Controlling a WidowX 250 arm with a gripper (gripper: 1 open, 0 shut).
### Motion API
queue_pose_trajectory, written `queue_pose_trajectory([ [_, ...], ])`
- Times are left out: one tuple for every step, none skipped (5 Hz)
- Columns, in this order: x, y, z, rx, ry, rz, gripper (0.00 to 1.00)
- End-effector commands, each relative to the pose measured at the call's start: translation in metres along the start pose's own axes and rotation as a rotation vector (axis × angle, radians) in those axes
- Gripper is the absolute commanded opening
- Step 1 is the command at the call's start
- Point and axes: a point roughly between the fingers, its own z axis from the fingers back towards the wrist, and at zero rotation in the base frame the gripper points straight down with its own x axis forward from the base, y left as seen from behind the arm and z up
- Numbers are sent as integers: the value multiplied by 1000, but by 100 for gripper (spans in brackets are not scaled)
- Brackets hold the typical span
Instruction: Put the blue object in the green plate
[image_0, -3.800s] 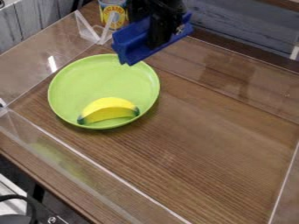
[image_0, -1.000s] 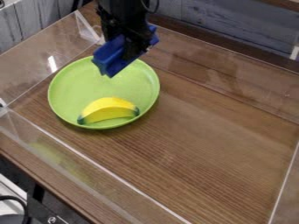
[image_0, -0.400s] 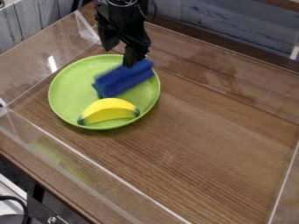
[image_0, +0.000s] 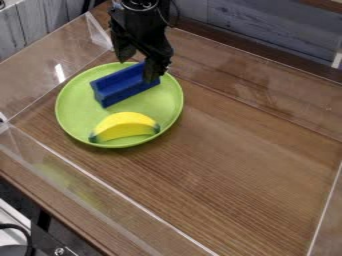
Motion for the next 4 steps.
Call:
queue_pose_trajectory([
  [-1, 6, 8, 3, -12, 18, 100],
  [-3, 4, 8, -11, -2, 20, 100],
  [-5, 3, 9, -25, 6, 22, 100],
  [-6, 1, 9, -38, 14, 23, 100],
])
